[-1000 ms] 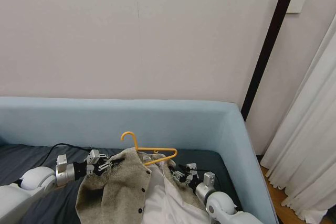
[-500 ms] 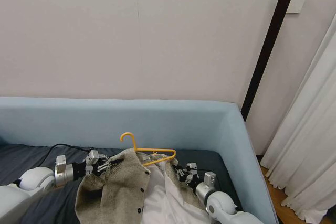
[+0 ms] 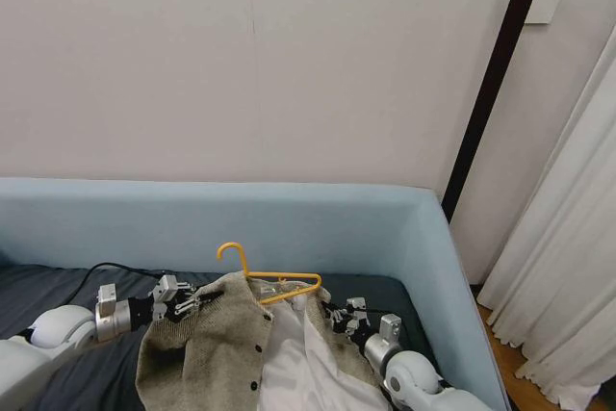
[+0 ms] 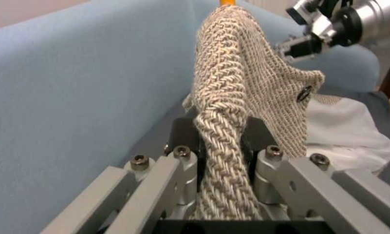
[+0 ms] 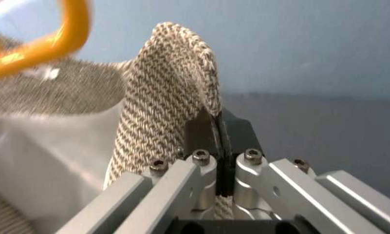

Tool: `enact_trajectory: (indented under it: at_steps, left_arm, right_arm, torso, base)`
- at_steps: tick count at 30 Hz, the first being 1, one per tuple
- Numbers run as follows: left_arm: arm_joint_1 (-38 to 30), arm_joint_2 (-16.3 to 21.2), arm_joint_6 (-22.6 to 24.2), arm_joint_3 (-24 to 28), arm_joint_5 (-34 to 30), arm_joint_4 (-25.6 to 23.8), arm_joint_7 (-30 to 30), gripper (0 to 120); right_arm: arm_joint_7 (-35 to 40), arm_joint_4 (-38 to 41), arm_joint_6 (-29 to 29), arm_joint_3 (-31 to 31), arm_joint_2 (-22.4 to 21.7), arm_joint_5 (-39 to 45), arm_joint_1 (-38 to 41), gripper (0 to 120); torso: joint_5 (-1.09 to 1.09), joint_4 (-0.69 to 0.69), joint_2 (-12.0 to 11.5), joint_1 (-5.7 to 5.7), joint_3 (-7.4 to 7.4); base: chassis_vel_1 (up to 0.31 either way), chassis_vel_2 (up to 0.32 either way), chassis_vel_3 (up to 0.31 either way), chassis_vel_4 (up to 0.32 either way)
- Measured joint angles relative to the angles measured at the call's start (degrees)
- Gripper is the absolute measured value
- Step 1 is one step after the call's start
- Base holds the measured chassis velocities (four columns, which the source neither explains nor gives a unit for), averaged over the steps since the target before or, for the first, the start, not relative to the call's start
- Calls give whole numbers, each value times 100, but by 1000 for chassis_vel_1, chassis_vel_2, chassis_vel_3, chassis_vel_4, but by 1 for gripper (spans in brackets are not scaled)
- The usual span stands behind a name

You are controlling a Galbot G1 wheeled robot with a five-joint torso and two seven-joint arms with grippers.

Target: Pick up the clothes from the sofa and hang them on the clothes hanger.

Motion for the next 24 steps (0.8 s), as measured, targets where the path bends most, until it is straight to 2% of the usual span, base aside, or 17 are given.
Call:
enact_trajectory:
  at_steps: [9, 16, 24]
  left_arm:
    - [-36, 88, -103, -116, 318, 61, 204, 11]
    - [-77, 105, -122, -223, 828, 119, 238, 11]
    - [-90, 94, -12, -240, 1268, 42, 14, 11]
  right_arm:
    - [33, 241, 1, 133, -187, -79, 199, 0]
    - [47, 801, -44, 161, -561, -141, 288, 0]
    - [221, 1689, -278, 157, -982, -19, 303, 0]
  torso:
    - [0, 0, 0, 0, 0]
    - [0, -1, 0, 0, 0]
    - [0, 0, 0, 0, 0]
  base:
    - [0, 0, 0, 0]
    - [0, 0, 0, 0]
    - [0, 0, 0, 0]
